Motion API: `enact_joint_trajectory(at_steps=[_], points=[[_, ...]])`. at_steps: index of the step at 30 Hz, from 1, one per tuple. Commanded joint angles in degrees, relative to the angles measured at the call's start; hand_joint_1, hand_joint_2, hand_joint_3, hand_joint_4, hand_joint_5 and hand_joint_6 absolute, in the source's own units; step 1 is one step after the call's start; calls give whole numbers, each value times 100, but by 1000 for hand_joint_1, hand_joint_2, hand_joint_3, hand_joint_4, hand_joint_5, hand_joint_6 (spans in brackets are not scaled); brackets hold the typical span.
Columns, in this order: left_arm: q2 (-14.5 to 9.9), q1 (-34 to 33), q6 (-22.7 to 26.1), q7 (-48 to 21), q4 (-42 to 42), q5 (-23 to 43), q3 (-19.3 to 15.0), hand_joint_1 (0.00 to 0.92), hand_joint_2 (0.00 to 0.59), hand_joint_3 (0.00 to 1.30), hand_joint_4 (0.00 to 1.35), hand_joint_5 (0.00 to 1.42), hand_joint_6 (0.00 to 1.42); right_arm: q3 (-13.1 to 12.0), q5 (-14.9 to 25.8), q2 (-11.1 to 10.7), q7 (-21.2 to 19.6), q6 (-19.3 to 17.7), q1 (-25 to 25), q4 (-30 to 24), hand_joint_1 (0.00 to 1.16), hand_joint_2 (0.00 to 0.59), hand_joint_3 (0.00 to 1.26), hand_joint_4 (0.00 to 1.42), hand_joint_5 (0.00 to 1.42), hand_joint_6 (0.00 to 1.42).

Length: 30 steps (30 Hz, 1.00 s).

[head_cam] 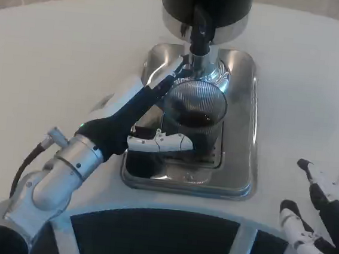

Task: Grasp the cup under the faucet to collect the drink, then remove the cup.

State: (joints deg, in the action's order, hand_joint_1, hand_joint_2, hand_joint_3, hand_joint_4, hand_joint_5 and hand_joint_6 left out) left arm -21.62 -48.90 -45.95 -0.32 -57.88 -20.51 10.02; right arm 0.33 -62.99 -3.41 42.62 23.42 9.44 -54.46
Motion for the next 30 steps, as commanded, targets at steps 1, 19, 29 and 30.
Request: enact_joint_trajectory(at_steps=[1, 19, 29, 30], points=[[-40, 2, 139, -59, -155, -6, 13, 382, 55, 0, 89, 438, 440, 46, 7, 6, -39, 23, 30, 17, 63, 553, 10, 0, 0, 0], [63, -199, 211, -51, -441, -15, 34, 364, 55, 0, 105, 462, 478, 10, 34, -12, -22, 103, -40, 118, 54, 544, 15, 0, 0, 0], [177, -272, 113, -6, -481, -95, 129, 363, 55, 0, 176, 558, 689, -20, -17, -34, 4, 207, -50, 97, 58, 544, 15, 0, 0, 0], [188, -279, 102, 19, -477, -123, 147, 366, 57, 0, 183, 563, 706, -28, -21, -40, 10, 218, -51, 93, 59, 545, 15, 0, 0, 0]])
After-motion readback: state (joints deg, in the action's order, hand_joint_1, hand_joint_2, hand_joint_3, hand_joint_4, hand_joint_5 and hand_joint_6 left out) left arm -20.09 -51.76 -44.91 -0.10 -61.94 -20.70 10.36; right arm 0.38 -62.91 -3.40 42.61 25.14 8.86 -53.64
